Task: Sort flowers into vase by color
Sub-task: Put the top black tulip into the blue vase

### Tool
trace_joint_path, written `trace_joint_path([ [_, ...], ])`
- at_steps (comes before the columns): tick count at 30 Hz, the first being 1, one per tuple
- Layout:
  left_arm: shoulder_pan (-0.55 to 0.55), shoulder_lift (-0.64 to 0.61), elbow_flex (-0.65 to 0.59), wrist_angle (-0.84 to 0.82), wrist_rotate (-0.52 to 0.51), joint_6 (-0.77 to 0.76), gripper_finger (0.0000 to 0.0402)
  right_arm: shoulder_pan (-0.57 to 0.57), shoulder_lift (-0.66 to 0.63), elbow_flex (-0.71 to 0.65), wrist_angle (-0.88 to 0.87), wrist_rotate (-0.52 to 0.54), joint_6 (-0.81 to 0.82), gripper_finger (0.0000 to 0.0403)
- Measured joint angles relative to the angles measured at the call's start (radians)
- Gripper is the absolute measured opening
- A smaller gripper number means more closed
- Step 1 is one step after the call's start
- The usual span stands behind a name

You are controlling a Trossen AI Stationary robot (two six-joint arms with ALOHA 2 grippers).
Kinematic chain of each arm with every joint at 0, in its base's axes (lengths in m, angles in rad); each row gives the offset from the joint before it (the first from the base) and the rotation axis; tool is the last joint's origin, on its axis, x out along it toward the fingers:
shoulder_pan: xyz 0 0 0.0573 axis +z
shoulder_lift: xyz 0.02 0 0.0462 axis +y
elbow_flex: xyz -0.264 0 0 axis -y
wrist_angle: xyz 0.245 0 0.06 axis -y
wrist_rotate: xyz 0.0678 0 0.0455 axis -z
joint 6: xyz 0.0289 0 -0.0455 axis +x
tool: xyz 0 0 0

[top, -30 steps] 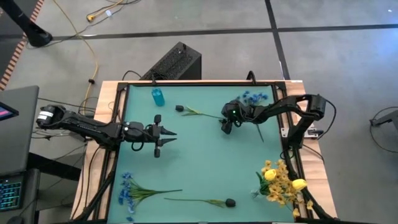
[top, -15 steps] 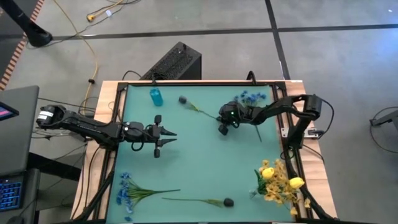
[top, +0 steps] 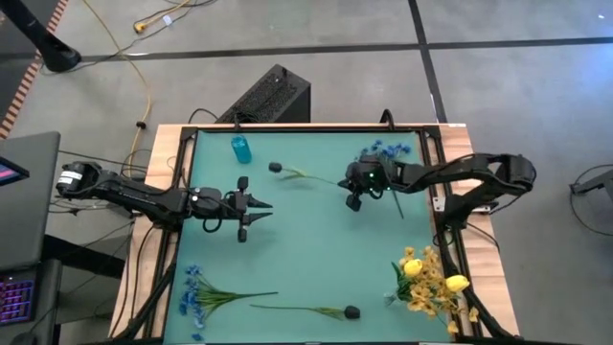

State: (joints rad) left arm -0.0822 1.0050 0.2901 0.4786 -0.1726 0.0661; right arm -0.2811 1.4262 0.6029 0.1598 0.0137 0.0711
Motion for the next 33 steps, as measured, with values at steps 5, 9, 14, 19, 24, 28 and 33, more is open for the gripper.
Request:
trace_joint_path([
  [5, 0.0, 0.0, 0.0, 0.001, 0.0, -0.001, 0.0075, 0.044, -0.019, 0.001, 0.016, 0.011, 0.008, 0.0021],
  [9, 0.0, 0.0, 0.0, 0.002, 0.0, -0.009, 0.0075, 0.069, 0.02, 0.001, 0.001, 0.011, 0.017, 0.0018],
  [14, 0.0, 0.0, 0.0, 0.0, 0.001, -0.025, 0.0075, 0.103, 0.068, 0.001, -0.039, 0.016, 0.045, 0.002],
  [19, 0.0, 0.0, 0.0, 0.0, 0.001, -0.024, 0.0075, 0.121, 0.087, 0.002, -0.111, 0.017, 0.053, 0.003],
  [24, 0.0, 0.0, 0.0, 0.004, 0.001, -0.024, 0.0075, 0.131, 0.084, 0.002, -0.122, 0.018, 0.03, 0.006],
  [28, 0.0, 0.0, 0.0, 0.005, 0.001, -0.025, 0.0075, 0.147, 0.084, 0.002, -0.122, 0.068, 0.003, 0.0092],
  [33, 0.0, 0.0, 0.0, 0.005, 0.001, -0.026, 0.0075, 0.168, 0.084, 0.002, -0.106, 0.088, 0.007, 0.0152],
])
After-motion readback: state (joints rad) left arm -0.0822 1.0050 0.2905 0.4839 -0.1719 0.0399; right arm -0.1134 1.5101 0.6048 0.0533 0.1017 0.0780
